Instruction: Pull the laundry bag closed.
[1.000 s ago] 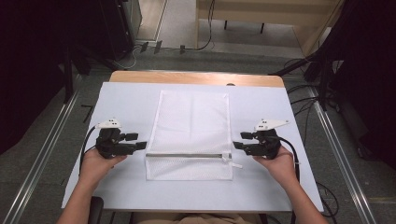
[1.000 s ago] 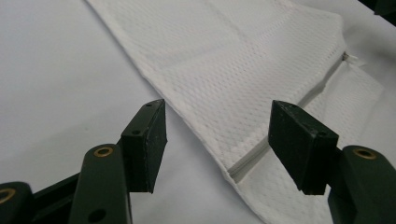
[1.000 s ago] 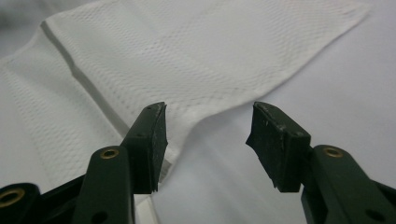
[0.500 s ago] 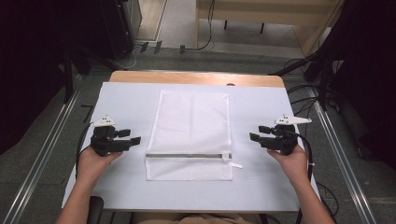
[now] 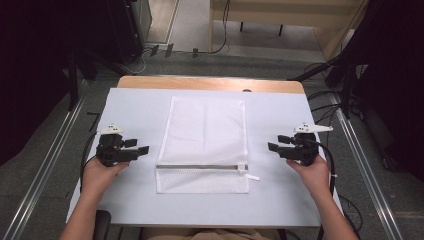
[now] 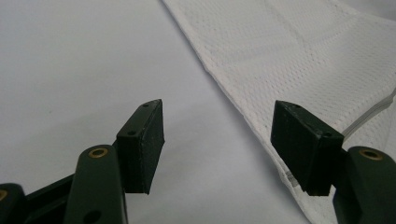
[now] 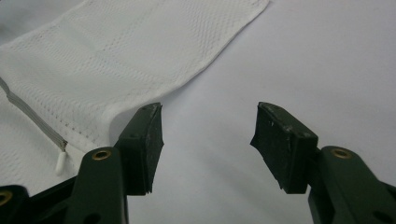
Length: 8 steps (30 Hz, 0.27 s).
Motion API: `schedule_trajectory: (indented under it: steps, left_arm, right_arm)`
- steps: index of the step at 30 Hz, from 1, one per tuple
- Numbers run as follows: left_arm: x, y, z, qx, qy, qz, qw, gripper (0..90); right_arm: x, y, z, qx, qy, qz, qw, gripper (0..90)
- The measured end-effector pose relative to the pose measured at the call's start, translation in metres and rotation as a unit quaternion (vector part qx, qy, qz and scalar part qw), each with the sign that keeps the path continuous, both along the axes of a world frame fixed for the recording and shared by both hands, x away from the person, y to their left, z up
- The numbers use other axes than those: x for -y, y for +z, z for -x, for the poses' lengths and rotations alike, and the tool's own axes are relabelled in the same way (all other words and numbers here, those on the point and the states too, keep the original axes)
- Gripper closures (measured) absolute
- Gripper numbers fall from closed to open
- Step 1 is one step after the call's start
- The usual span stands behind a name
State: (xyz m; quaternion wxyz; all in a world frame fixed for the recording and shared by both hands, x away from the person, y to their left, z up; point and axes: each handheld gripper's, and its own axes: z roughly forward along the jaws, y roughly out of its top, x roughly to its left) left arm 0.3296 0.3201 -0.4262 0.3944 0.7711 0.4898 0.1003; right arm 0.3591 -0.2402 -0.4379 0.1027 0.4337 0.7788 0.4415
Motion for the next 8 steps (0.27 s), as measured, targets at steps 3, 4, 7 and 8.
schedule_trajectory:
  steps: [3,4,7,8]
  left_arm:
    - [0.0002,-0.0007,-0.0003,-0.003,0.0,-0.002,1.0,34.8]
    - [0.0004,-0.001,-0.0004,-0.003,0.0,-0.003,1.0,34.7]
    - [0.0006,-0.0024,-0.0013,-0.004,0.005,-0.006,1.0,32.3]
    - [0.0005,-0.0031,-0.0018,-0.005,0.006,-0.007,0.9999,31.6]
  right_arm:
    - [-0.0003,-0.0004,-0.0001,0.0,0.002,0.0,1.0,43.1]
    - [-0.0007,-0.0004,0.0001,0.0,0.001,0.0,1.0,43.1]
    - [-0.0011,-0.0016,-0.0006,-0.001,0.001,0.001,1.0,42.1]
    - [-0.0011,-0.0022,-0.0013,0.0,0.003,0.002,1.0,41.3]
